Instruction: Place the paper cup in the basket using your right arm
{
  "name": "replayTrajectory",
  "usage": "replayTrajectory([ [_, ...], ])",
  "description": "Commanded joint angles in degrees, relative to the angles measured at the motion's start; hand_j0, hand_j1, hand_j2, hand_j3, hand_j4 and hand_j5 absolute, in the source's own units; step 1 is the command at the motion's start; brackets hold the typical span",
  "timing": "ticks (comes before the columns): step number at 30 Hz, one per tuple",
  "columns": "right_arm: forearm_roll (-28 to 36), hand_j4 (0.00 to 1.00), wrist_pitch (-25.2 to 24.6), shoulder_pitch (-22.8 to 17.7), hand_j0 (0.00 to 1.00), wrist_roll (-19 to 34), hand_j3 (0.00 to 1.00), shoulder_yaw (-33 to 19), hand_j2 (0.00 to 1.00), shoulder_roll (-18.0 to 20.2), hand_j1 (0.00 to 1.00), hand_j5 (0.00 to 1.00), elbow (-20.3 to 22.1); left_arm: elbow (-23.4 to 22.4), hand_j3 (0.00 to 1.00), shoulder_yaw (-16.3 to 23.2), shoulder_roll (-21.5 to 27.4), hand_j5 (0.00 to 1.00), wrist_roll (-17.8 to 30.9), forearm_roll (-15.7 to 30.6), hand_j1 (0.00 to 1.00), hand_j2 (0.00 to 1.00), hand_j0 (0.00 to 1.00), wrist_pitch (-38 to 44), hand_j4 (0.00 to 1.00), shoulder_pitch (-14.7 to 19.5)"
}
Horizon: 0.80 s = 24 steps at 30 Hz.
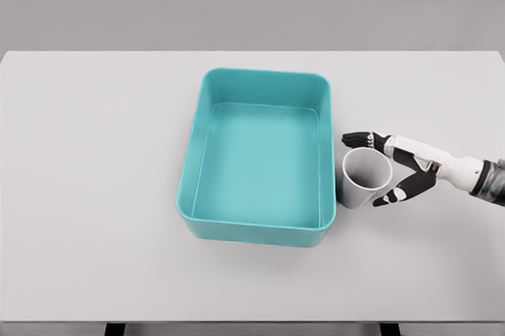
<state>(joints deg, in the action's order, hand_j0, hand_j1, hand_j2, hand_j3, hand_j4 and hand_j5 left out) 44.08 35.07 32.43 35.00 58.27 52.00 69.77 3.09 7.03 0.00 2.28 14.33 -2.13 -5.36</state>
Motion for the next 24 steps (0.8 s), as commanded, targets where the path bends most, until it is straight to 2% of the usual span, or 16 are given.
replayTrajectory([
  [1,0.4,1.0,-0.1,0.0,1.0,0.0,1.0,0.1,1.0,-0.1,1.0,1.0,0.1,0.0,1.0,0.0,0.0,1.0,0.0,0.0,1.0,1.0,1.0,-0.1,1.0,0.0],
  [15,0.3,0.98,-0.1,0.0,0.98,0.0,0.98,0.6,0.98,-0.2,0.98,0.98,0.4,0.0,1.0,0.0,0.0,1.0,0.0,0.0,1.0,1.0,1.0,0.0,1.0,0.0],
  [19,0.3,0.94,-0.1,0.0,0.94,0.0,0.94,0.9,0.94,-0.2,0.94,0.94,0.5,0.0,1.0,0.0,0.0,1.0,0.0,0.0,1.0,1.0,1.0,-0.1,1.0,0.0],
  [24,0.3,0.84,-0.1,0.0,0.84,0.0,0.84,1.1,0.84,-0.2,0.84,0.84,0.5,0.0,1.0,0.0,0.0,1.0,0.0,0.0,1.0,1.0,1.0,0.0,1.0,0.0],
])
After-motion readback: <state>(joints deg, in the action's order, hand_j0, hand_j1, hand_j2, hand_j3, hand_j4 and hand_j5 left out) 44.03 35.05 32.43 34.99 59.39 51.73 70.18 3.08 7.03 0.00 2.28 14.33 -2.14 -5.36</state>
